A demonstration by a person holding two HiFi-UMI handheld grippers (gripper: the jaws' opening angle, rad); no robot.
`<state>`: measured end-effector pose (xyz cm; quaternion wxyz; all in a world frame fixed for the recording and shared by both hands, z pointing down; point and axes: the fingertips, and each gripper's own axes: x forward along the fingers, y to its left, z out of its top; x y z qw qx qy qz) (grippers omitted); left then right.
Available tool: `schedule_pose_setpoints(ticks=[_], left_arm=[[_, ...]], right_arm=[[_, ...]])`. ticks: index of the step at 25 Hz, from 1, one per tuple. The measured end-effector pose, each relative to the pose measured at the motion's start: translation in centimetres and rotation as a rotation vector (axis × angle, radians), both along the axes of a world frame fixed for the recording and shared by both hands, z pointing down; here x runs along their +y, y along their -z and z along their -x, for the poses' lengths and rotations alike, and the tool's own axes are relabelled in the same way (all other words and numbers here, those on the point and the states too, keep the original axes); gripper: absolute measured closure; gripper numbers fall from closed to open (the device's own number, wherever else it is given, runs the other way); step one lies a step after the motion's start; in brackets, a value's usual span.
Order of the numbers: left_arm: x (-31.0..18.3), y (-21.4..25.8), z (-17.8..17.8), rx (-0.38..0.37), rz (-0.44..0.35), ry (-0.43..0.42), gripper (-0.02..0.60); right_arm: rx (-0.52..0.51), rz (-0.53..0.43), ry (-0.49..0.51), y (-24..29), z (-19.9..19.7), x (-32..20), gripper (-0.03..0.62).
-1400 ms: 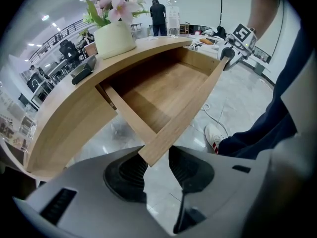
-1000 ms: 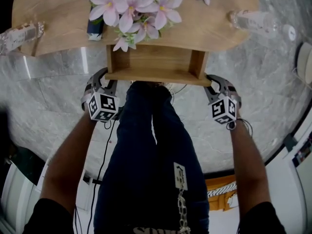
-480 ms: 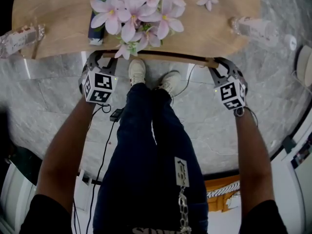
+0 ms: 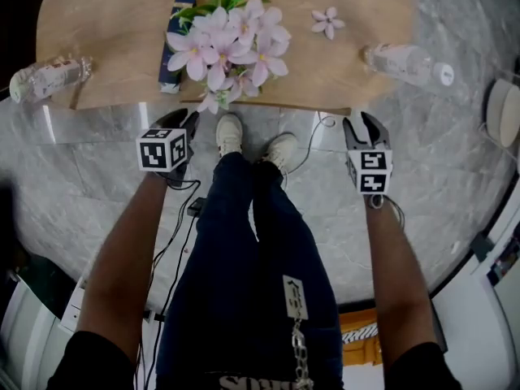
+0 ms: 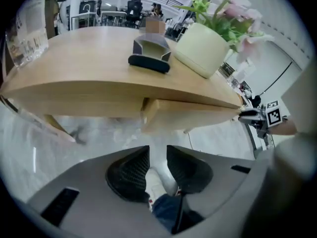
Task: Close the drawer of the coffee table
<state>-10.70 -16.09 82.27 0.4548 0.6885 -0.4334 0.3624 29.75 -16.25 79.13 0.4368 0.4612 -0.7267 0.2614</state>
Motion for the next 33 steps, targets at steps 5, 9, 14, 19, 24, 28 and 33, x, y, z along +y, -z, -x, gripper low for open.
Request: schedule_pose_setpoints(ticks=[5, 9, 14, 19, 24, 28, 33], left_arm=[[1.4, 12.1, -0.1, 0.027, -0.214, -0.087, 0.558], [-1.0, 27.8, -4.5, 0.099, -0.481, -0.158, 0.560], [-6.4, 44.4, -9.6, 0.255, -0.718, -0.055, 0.560], [-6.5, 55.8, -12.4, 0.307, -0.818, -0.080, 0.560], [-5.9, 62.2, -12.3, 0.194, -0.995, -0.197, 0.558], [-5.1, 63.4, -11.9, 0.206, -1.005, -0.196, 0.559], [-5.3, 64.5, -11.1, 0.207, -1.015, -0.193, 0.558]], right_arm=[[-0.101, -0.149, 0.029, 13.0, 3.2, 1.0, 0.542], [-0.274, -0.342, 0.059, 27.7, 8.1, -0.6, 0.560], [-0.378, -0.509, 0.055, 40.8, 11.7, -4.0, 0.560], [-0.468, -0.534, 0.012, 49.2, 13.0, -3.8, 0.560], [-0.511, -0.619, 0.071, 54.2, 14.5, -2.9, 0.560], [-0.511, -0.638, 0.088, 55.4, 15.1, -2.3, 0.560], [-0.500, -0.633, 0.066, 56.1, 15.0, -2.5, 0.560]])
